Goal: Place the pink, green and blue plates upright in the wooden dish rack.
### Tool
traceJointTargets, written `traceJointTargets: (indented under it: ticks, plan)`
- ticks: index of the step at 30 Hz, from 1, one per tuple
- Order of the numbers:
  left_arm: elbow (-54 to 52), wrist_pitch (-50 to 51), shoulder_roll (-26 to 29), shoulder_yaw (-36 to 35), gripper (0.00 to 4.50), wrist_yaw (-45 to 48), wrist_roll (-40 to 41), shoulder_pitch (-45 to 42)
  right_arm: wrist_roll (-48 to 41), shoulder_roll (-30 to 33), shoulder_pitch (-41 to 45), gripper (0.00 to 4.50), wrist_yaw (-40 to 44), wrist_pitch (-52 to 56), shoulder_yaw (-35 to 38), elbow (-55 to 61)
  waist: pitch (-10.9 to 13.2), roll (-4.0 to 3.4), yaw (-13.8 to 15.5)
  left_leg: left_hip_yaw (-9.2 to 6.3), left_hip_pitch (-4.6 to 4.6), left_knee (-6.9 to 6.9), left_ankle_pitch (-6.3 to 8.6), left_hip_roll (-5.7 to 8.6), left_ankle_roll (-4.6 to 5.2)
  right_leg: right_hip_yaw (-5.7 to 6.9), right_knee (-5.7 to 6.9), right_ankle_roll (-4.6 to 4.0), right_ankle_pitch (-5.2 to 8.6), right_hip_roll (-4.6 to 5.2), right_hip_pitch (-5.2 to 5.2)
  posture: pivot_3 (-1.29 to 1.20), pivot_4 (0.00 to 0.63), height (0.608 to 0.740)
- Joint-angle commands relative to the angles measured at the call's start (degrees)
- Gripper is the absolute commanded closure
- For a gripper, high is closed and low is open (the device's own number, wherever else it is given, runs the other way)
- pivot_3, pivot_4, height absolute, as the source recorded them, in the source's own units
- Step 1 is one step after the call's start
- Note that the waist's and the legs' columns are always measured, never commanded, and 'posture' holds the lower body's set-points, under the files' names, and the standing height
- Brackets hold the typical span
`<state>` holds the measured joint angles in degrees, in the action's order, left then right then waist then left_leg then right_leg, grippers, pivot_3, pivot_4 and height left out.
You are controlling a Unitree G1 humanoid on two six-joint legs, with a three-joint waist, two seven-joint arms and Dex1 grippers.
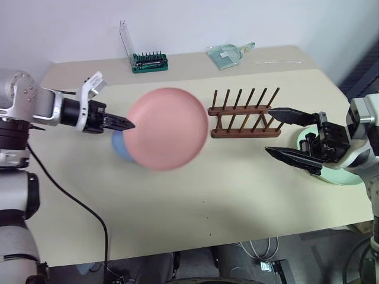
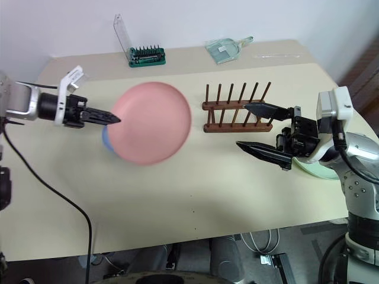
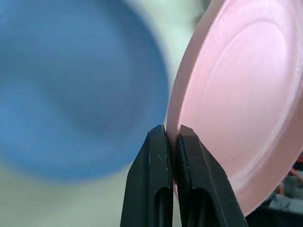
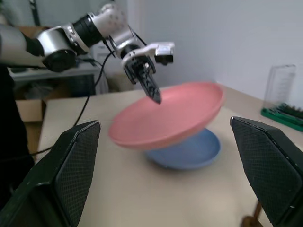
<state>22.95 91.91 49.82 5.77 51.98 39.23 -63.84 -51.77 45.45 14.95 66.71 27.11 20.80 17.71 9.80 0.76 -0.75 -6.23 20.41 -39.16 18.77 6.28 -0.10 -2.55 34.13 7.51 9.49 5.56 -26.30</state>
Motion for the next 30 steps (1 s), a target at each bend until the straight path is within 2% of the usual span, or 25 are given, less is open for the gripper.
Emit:
traceJointTargets:
  ticks: [1, 6, 9, 11, 12, 13, 16, 20, 24, 28, 30]
  plan:
    - [4.2, -6.1, -9.6, -16.8, 4.48, -13.1, -2.3, -2.5, 4.4, 0.3, 2.2, 0.0, -4.5, -3.8, 1.7, 0.6, 0.0, 0.0, 0.3, 0.0, -0.01, -0.02, -0.01, 0.01, -0.02, 0.0, 0.01, 0.0, -0.01, 0.01, 0.02, 0.0, 0.15, 0.735]
    - [-0.1, -11.3, -24.4, -35.5, 4.48, -29.2, -0.9, -1.2, 17.3, 1.9, 6.1, 0.0, -7.7, -14.5, -0.7, 0.4, 0.0, 0.02, 0.4, 0.0, 0.04, -0.03, -0.06, 0.01, -0.12, 0.01, 0.0, -0.08, -0.08, 0.04, -0.06, 0.0, 0.15, 0.735]
    - [-4.8, -14.6, -34.0, -42.7, 4.48, -38.7, 0.3, -0.9, 26.4, 3.5, 7.9, 0.0, -5.7, -24.1, -5.1, 0.0, 0.0, 0.04, 0.4, 0.01, 0.05, 0.01, -0.06, 0.0, -0.14, 0.03, -0.06, -0.07, -0.08, 0.04, -0.07, 0.0, 0.15, 0.735]
    - [-8.7, -16.5, -39.7, -44.2, 4.48, -43.6, 0.5, -0.3, 32.4, 4.0, 11.3, 0.0, -6.5, -31.2, -7.4, -1.2, 0.0, 0.05, 0.3, 0.03, 0.05, -0.01, -0.06, 0.0, -0.14, 0.02, -0.06, -0.07, -0.08, 0.06, -0.06, 0.0, 0.15, 0.735]
    - [-9.9, -17.1, -41.6, -44.7, 4.48, -45.7, 0.4, -0.1, 34.3, 4.0, 12.8, 0.0, -7.2, -33.5, -8.1, -2.1, 0.0, 0.05, 0.3, 0.06, 0.05, -0.02, -0.06, 0.0, -0.15, 0.02, -0.05, -0.07, -0.08, 0.06, -0.06, 0.0, 0.15, 0.735]
    - [-12.2, -18.0, -44.3, -44.7, 4.48, -47.7, 0.6, 0.4, 40.9, 5.0, 14.9, 0.0, -8.4, -40.2, -10.2, -3.8, 0.0, 0.05, 0.3, 0.09, 0.04, -0.02, -0.07, 0.0, -0.15, 0.01, -0.05, -0.07, -0.09, 0.07, -0.06, 0.0, 0.15, 0.735]
    - [-18.6, -21.1, -53.0, -47.0, 4.48, -53.3, 4.5, 1.6, 54.0, 5.4, 18.9, 0.0, -12.8, -51.5, -14.9, -6.6, 0.0, 0.07, 0.4, 0.11, 0.01, 0.0, -0.07, 0.0, -0.16, 0.01, -0.05, -0.07, -0.09, 0.07, -0.04, 0.0, 0.15, 0.735]
    - [-24.3, -23.9, -59.6, -46.5, 4.48, -59.1, 7.4, 3.8, 65.8, 5.7, 21.2, 0.0, -20.5, -58.2, -17.5, -11.4, 0.0, 0.14, 0.5, 0.12, 0.02, 0.0, -0.07, 0.0, -0.17, 0.0, -0.1, -0.07, -0.09, 0.06, -0.02, 0.0, 0.15, 0.735]
    - [-26.8, -29.0, -62.1, -38.7, 4.48, -58.4, 6.1, 5.2, 77.9, 2.4, 23.5, 0.0, -30.5, -60.1, -21.2, -14.7, 0.0, 0.14, 0.4, 0.17, 0.0, 0.02, -0.1, -0.02, -0.21, -0.03, -0.1, -0.11, -0.11, 0.02, -0.03, 0.0, 0.15, 0.735]
    - [-26.0, -32.5, -63.1, -37.3, 4.48, -60.5, 8.3, 5.6, 85.9, 1.1, 24.9, 0.0, -37.1, -59.9, -23.8, -17.4, 0.0, 0.14, 0.6, 0.16, -0.01, 0.01, -0.1, -0.01, -0.22, -0.04, -0.12, -0.13, -0.13, 0.01, 0.0, 0.0, 0.15, 0.735]
    - [-26.0, -34.3, -63.6, -35.9, 4.48, -60.5, 9.6, 5.9, 87.2, 0.7, 24.4, 0.0, -38.6, -59.9, -24.8, -17.2, 0.0, 0.14, 1.1, 0.16, -0.01, 0.01, -0.1, -0.01, -0.21, -0.04, -0.14, -0.13, -0.13, 0.01, 0.01, 0.0, 0.15, 0.735]
